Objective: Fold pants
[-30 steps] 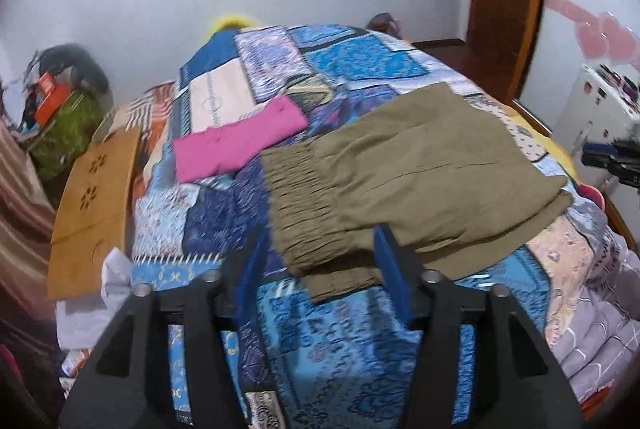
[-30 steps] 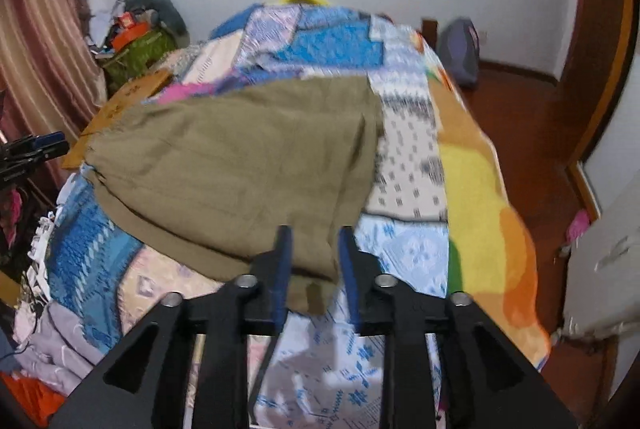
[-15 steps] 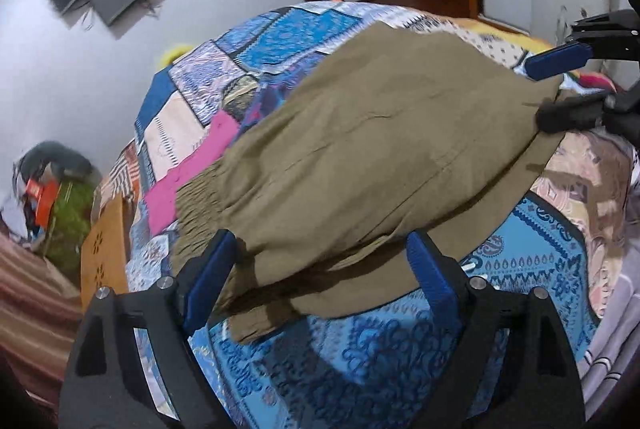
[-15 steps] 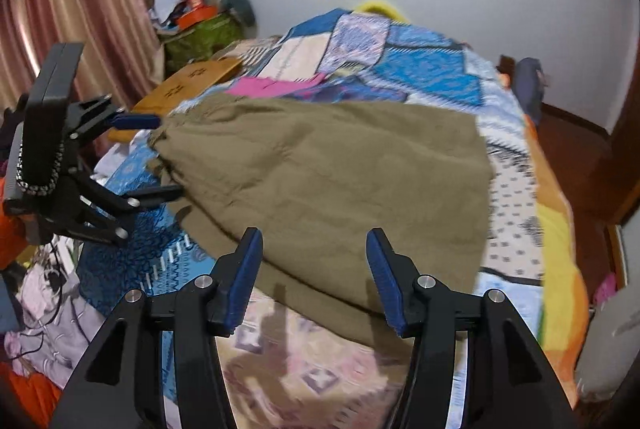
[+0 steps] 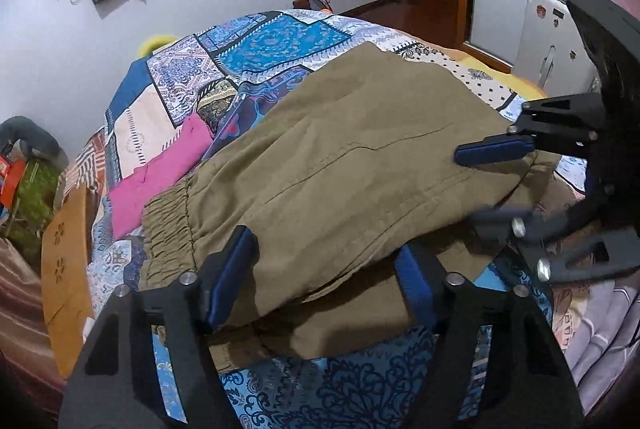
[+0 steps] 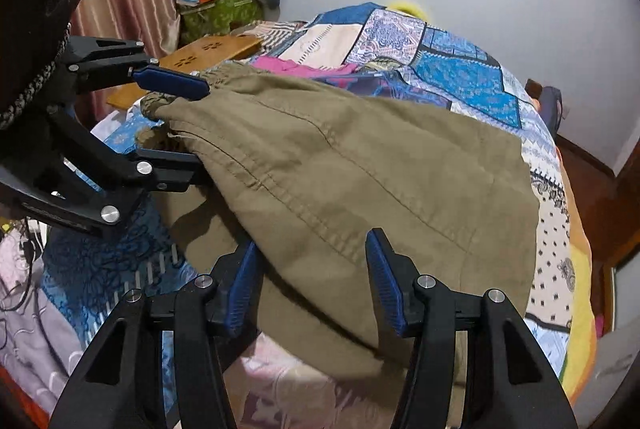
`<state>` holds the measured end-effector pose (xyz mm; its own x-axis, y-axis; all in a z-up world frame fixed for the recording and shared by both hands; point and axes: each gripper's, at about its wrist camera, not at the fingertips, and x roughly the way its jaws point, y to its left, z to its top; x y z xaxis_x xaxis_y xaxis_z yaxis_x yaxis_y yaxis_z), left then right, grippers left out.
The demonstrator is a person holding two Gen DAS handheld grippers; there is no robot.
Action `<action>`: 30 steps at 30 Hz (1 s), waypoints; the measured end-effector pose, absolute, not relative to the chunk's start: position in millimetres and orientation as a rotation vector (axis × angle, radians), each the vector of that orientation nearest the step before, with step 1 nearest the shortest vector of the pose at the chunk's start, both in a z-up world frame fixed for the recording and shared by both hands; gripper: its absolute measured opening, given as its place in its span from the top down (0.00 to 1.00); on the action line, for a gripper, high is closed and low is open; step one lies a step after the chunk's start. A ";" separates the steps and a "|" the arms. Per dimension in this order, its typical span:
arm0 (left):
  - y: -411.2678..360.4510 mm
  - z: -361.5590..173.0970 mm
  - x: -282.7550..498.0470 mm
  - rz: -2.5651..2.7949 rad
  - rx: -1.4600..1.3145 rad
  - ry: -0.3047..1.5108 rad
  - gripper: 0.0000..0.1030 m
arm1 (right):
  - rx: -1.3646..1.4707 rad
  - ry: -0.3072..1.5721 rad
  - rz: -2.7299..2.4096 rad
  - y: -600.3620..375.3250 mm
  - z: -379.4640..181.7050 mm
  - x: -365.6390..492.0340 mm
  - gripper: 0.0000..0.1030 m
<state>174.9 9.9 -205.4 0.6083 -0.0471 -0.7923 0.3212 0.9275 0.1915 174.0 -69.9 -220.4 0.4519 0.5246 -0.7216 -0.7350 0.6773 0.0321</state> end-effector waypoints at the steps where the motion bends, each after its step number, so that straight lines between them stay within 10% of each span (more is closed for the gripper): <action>1: 7.6 -206.8 173.2 -0.224 0.341 0.895 0.41 | -0.294 0.764 0.800 -71.1 -218.4 175.6 0.67; 8: 5.8 -207.1 161.9 -0.172 0.386 0.864 0.83 | -0.226 0.742 0.829 -77.4 -197.9 175.8 0.89; 30: 54.3 -173.9 119.6 -0.252 0.104 0.883 0.64 | -0.088 0.865 0.898 -107.2 -185.9 156.8 0.73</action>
<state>119.6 54.3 -173.9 0.6074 -0.1748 -0.7749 0.2606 0.9653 -0.0135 156.8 -107.2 -185.9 0.3187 0.6482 -0.6916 -0.7150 0.6434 0.2736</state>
